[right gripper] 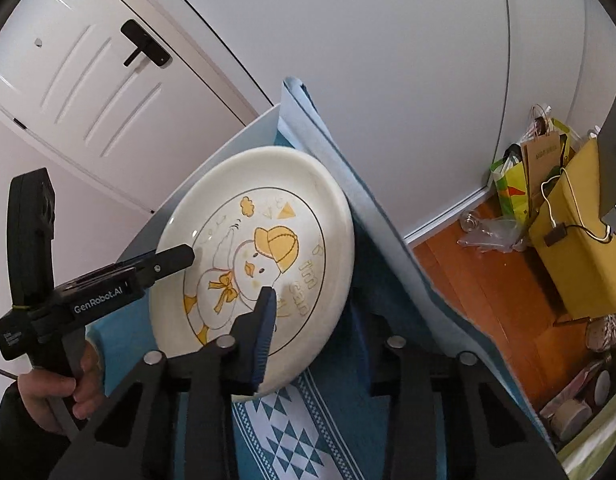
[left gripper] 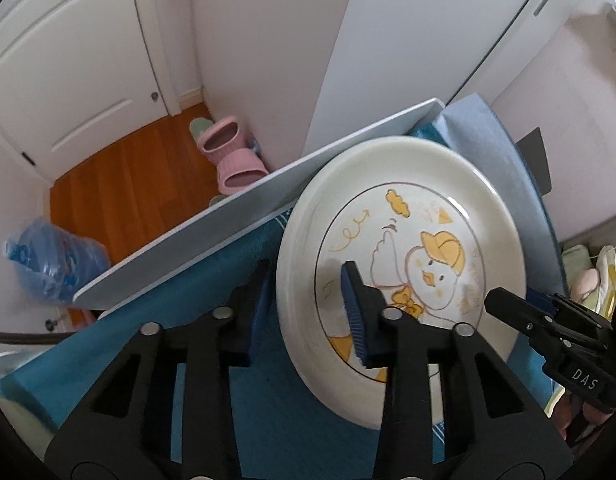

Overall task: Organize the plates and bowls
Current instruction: 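Grip the rim of the small duck-print plate with both tools, then carry the duck-print plate over and lower it onto the white plate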

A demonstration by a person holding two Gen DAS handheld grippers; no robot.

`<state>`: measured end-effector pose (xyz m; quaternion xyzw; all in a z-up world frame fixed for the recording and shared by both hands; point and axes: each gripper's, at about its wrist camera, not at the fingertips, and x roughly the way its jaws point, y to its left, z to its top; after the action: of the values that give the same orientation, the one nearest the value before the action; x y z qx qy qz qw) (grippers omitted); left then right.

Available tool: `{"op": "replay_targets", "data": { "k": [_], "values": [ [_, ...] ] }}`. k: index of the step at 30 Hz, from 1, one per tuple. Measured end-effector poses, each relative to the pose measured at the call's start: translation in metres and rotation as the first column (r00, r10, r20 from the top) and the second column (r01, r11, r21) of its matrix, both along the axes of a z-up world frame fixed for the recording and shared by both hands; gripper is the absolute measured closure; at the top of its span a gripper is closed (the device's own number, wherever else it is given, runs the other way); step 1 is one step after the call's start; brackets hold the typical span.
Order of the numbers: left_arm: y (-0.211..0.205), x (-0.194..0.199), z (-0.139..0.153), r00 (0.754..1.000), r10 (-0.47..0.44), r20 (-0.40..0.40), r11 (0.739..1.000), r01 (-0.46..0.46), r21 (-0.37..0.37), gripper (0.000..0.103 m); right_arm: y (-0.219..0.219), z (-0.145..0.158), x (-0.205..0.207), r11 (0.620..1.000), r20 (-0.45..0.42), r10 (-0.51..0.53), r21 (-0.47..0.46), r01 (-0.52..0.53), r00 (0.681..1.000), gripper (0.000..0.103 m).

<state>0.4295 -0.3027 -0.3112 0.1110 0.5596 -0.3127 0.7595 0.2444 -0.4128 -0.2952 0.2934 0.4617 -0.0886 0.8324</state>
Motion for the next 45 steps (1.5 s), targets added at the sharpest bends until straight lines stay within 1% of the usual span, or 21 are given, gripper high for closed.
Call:
{"op": "replay_targets", "data": {
  "k": [2, 4, 7, 10, 14, 18, 20, 22, 24, 26, 30, 33, 37, 41, 44, 45],
  "values": [
    [0.002, 0.001, 0.001, 1.000, 0.005, 0.004, 1.000, -0.005, -0.012, 0.081, 0.001, -0.004, 0.002, 1.000, -0.008, -0.015, -0.007, 0.015, 1.000, 0.078],
    [0.005, 0.003, 0.002, 1.000, 0.014, 0.000, 1.000, -0.014, -0.019, 0.083, -0.002, -0.008, 0.001, 0.999, -0.017, -0.036, -0.010, 0.035, 0.999, 0.088],
    [0.006, 0.003, 0.002, 1.000, 0.019, 0.002, 1.000, -0.019, -0.020, 0.083, -0.006, -0.010, 0.000, 0.999, -0.014, -0.050, 0.005, 0.050, 0.999, 0.088],
    [0.006, 0.004, 0.003, 1.000, 0.026, 0.006, 0.999, -0.026, -0.020, 0.083, -0.006, -0.010, 0.000, 0.999, -0.015, -0.039, -0.008, 0.039, 0.999, 0.088],
    [0.011, -0.003, 0.014, 0.999, 0.029, 0.020, 0.999, -0.028, -0.041, 0.083, -0.008, -0.011, -0.002, 1.000, -0.005, -0.028, 0.008, 0.028, 1.000, 0.088],
    [0.014, -0.013, 0.032, 0.998, 0.028, 0.055, 0.998, -0.025, -0.051, 0.083, -0.007, -0.005, -0.005, 1.000, 0.002, -0.021, 0.000, 0.021, 1.000, 0.088],
    [0.018, -0.019, 0.043, 0.998, 0.033, 0.062, 0.997, -0.029, -0.069, 0.083, -0.007, 0.004, -0.008, 1.000, 0.014, -0.020, -0.006, 0.020, 1.000, 0.088],
    [0.026, -0.029, 0.062, 0.996, 0.046, 0.080, 0.996, -0.039, -0.086, 0.083, -0.005, 0.015, -0.012, 1.000, 0.023, -0.011, -0.023, 0.011, 1.000, 0.088],
    [0.034, -0.040, 0.076, 0.993, 0.059, 0.102, 0.996, -0.051, -0.080, 0.083, -0.001, 0.030, -0.017, 0.999, 0.039, 0.002, -0.033, -0.001, 0.999, 0.088],
    [0.048, -0.054, 0.093, 0.989, 0.078, 0.125, 0.994, -0.068, -0.083, 0.083, 0.008, 0.047, -0.024, 0.998, 0.055, 0.040, -0.054, -0.037, 0.998, 0.088],
    [0.086, -0.080, 0.119, 0.986, 0.112, 0.120, 0.989, -0.098, -0.113, 0.083, 0.032, 0.077, -0.041, 0.992, 0.081, 0.093, -0.094, -0.086, 0.992, 0.088],
    [0.123, -0.108, 0.141, 0.980, 0.138, 0.140, 0.986, -0.122, -0.115, 0.083, 0.060, 0.097, -0.056, 0.985, 0.092, 0.133, -0.120, -0.122, 0.987, 0.088],
    [0.170, -0.139, 0.158, 0.968, 0.197, 0.158, 0.975, -0.178, -0.130, 0.083, 0.100, 0.117, -0.076, 0.973, 0.105, 0.190, -0.150, -0.174, 0.976, 0.088],
    [0.213, -0.168, 0.165, 0.950, 0.271, 0.156, 0.959, -0.253, -0.124, 0.083, 0.135, 0.123, -0.088, 0.954, 0.093, 0.270, -0.165, -0.252, 0.958, 0.088],
    [0.245, -0.190, 0.160, 0.933, 0.332, 0.141, 0.941, -0.317, -0.119, 0.083, 0.158, 0.122, -0.095, 0.927, 0.085, 0.351, -0.173, -0.333, 0.933, 0.088],
    [0.256, -0.200, 0.156, 0.923, 0.357, 0.142, 0.933, -0.343, -0.113, 0.084, 0.164, 0.120, -0.096, 0.919, 0.083, 0.372, -0.175, -0.354, 0.924, 0.088]
  ]
}}
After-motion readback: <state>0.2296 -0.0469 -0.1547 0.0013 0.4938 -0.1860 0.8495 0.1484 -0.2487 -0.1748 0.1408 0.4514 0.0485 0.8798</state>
